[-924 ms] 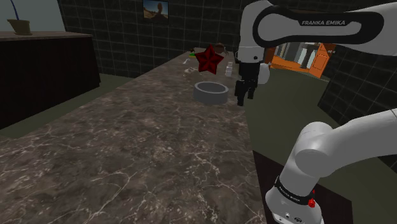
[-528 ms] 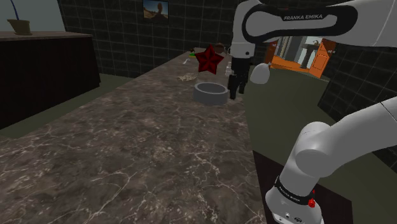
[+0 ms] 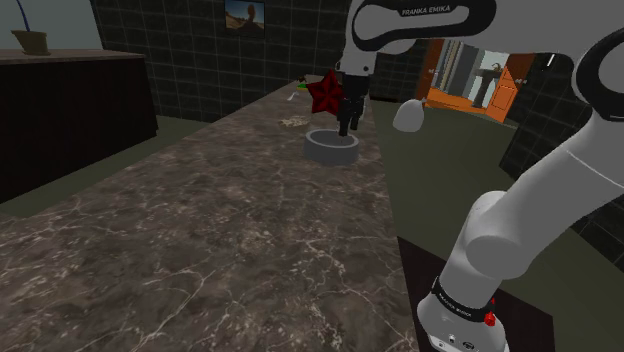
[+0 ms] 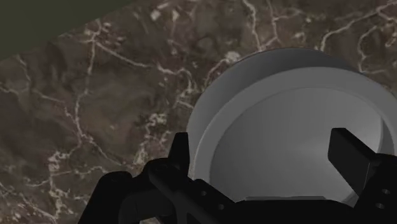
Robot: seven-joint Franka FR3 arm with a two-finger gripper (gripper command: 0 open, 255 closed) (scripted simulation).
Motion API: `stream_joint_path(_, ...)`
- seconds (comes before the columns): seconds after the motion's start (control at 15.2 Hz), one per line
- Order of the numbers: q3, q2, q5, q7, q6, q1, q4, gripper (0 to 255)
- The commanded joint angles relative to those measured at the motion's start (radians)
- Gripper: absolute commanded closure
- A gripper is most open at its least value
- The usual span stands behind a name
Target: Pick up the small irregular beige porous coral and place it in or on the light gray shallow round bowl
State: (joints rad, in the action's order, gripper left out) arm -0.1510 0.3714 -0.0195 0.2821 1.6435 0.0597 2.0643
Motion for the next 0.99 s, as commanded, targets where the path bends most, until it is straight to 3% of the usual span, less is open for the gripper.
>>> stream_joint_path(0.0, -0.024, -0.076, 0.017, 0.061, 0.003, 0.006, -0.083, 0)
stream_joint_path(0.4, -0.071, -0.306, 0.100, 0.224, -0.027, 0.014, -0.361, 0)
stream_joint_path(0.73, -0.089, -0.524, 0.192, 0.346, -0.106, -0.010, -0.662, 0)
stream_joint_path(0.92, -0.085, -0.520, 0.192, 0.348, -0.078, -0.008, -0.631, 0)
